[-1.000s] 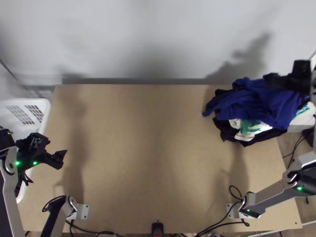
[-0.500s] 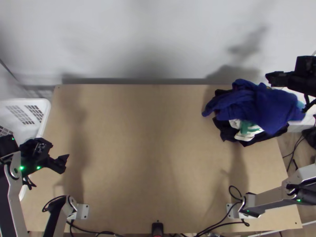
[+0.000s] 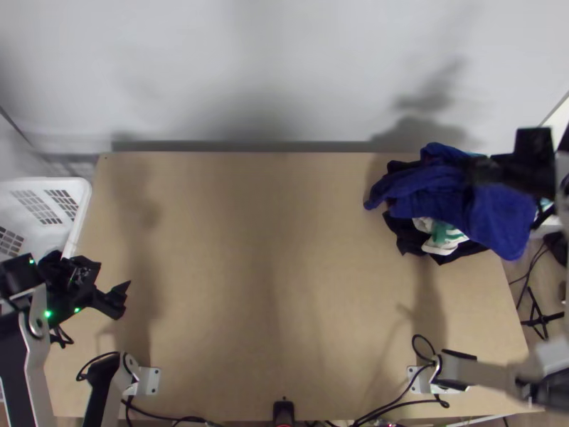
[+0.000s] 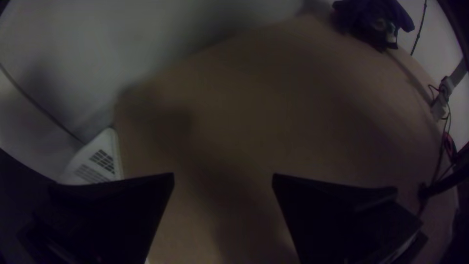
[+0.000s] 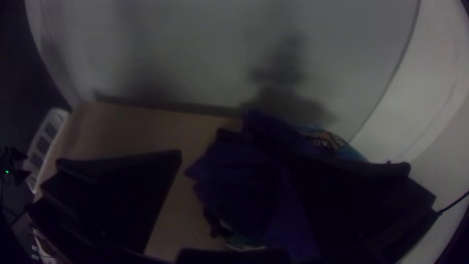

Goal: Fold the t-shirt

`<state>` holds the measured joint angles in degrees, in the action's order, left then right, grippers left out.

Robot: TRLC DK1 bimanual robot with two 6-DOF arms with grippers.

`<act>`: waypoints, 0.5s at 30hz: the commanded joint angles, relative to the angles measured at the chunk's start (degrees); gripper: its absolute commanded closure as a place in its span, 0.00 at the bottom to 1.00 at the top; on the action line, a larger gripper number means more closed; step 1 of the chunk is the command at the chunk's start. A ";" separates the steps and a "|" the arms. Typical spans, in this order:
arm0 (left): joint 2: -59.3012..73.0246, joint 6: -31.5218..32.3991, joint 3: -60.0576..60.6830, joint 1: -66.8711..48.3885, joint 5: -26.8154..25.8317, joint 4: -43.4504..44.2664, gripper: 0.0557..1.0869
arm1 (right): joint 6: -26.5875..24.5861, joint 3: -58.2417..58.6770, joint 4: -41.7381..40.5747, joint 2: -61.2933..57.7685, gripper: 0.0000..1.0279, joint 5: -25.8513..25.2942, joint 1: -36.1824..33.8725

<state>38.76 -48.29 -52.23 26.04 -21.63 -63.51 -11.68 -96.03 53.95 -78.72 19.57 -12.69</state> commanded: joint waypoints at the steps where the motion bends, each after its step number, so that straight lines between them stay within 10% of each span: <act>1: -9.85 6.81 5.91 -4.77 -0.26 12.70 0.05 | -1.24 26.86 -20.56 19.83 0.04 -21.15 9.08; 15: -38.76 19.99 32.89 -10.84 -0.78 42.06 0.05 | -6.07 68.61 -43.67 57.62 0.04 -37.68 12.42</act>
<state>9.43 -36.23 -28.60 19.44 -22.04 -30.28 -13.82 -45.01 18.02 -37.50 -12.38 -1.39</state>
